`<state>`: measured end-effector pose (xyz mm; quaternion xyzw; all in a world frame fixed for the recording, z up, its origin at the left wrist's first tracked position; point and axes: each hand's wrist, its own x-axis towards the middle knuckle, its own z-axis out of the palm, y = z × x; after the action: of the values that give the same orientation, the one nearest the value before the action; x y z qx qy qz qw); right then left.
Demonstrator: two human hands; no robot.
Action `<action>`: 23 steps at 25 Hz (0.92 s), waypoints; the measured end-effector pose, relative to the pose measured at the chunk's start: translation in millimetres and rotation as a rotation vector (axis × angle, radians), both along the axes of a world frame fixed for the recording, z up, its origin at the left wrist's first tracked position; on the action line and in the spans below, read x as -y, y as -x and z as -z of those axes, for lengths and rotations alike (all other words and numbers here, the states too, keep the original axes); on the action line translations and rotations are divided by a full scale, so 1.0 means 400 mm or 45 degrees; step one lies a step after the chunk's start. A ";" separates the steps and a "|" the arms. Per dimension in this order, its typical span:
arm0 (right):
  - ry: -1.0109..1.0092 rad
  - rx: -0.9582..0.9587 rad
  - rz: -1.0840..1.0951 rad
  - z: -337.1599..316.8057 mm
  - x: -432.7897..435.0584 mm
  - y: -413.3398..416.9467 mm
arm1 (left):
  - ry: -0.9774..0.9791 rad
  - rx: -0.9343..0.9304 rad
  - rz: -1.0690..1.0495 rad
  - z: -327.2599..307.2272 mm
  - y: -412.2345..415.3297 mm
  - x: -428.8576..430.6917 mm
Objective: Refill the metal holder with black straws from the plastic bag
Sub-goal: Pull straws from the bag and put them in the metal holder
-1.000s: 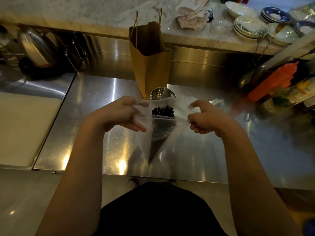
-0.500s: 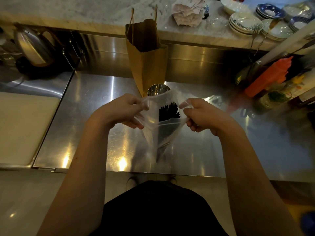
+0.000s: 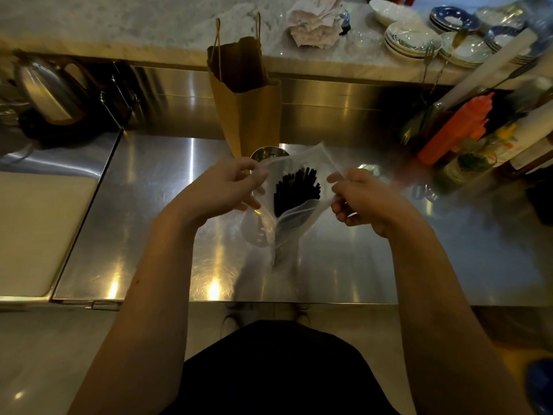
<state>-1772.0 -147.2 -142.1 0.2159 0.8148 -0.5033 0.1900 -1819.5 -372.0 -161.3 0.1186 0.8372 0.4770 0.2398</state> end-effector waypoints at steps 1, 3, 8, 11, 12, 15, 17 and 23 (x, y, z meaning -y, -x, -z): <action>0.041 -0.009 0.034 -0.004 -0.001 -0.002 | -0.056 0.020 0.054 0.000 -0.007 -0.006; 0.133 -0.032 0.110 -0.009 -0.004 -0.006 | -0.140 0.060 0.119 0.010 -0.022 -0.018; 0.392 -0.118 0.218 -0.010 -0.022 -0.016 | -0.219 0.023 0.184 0.061 -0.034 -0.041; 0.518 -0.158 0.351 -0.009 -0.034 -0.019 | -0.315 0.047 0.210 0.078 -0.042 -0.055; 0.558 -0.169 0.389 -0.010 -0.040 -0.019 | -0.326 0.036 0.210 0.083 -0.046 -0.065; 0.659 -0.206 0.444 -0.010 -0.056 -0.023 | -0.288 -0.009 0.153 0.112 -0.052 -0.104; 0.717 -0.230 0.442 -0.013 -0.057 -0.025 | -0.269 -0.048 0.071 0.142 -0.058 -0.134; 0.787 -0.272 0.357 -0.025 -0.081 -0.035 | -0.441 -0.191 -0.334 0.172 -0.085 -0.222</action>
<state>-1758.1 -114.7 -132.2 0.2040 0.6017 -0.7671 0.0890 -1785.5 -283.2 -230.2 0.0831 0.7666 0.6305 0.0889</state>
